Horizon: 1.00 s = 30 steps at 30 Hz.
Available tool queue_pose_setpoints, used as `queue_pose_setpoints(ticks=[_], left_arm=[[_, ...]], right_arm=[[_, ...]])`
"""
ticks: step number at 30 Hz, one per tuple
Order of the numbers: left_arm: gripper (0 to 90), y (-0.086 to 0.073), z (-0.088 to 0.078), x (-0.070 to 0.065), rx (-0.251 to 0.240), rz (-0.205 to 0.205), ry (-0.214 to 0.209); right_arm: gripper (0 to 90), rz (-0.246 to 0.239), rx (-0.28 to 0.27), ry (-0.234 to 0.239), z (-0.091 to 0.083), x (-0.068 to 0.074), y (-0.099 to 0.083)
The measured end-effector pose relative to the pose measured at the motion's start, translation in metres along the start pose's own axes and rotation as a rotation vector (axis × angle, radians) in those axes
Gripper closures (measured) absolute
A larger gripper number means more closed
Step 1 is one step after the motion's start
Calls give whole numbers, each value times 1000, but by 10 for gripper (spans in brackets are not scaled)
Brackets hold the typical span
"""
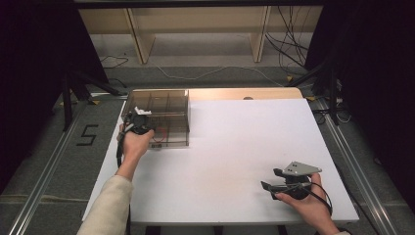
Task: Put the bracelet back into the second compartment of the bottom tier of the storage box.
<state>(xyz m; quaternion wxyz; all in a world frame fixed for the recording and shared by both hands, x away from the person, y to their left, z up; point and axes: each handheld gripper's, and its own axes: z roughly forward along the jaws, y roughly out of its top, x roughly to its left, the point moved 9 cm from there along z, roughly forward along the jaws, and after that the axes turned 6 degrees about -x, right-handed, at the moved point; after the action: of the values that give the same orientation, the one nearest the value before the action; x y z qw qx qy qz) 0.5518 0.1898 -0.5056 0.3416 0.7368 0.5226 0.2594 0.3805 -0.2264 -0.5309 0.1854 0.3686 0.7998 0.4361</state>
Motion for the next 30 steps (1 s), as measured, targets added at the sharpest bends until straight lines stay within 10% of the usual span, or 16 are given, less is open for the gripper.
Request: queue_pose_setpoints(ticks=[30], left_arm=[[872, -4, 10, 4, -6, 17, 36]], right_arm=[[318, 1, 0, 2, 0, 0, 0]])
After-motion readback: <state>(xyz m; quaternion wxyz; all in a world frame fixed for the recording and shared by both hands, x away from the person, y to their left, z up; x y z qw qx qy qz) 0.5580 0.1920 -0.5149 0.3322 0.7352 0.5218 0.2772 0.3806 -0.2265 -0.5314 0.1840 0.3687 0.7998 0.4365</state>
